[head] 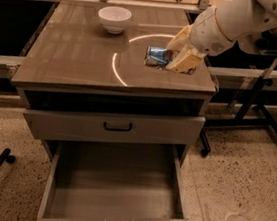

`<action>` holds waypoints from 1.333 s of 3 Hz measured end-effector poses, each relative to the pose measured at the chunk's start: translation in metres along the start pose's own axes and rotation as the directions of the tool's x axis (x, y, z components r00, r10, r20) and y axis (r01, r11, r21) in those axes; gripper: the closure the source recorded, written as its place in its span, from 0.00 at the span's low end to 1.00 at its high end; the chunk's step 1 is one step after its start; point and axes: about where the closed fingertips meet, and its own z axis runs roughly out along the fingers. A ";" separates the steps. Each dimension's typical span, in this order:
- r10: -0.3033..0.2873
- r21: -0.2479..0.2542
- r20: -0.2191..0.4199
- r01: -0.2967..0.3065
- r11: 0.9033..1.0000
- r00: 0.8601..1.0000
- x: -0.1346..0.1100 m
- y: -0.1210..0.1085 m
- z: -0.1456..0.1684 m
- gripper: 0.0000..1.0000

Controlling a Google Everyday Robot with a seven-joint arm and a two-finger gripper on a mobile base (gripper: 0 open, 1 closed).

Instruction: Pick redbull can from middle drawer and place on counter

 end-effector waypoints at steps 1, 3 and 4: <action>0.096 0.017 -0.005 -0.096 0.995 0.995 0.010 -0.026 0.010 1.00; 0.221 0.008 -0.027 -0.221 0.975 0.975 0.032 -0.069 0.043 1.00; 0.229 0.028 -0.039 -0.228 0.973 0.973 0.039 -0.088 0.055 0.91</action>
Offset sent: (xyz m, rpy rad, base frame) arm 0.0949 -0.0071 -0.0142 0.0738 0.1484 -0.2210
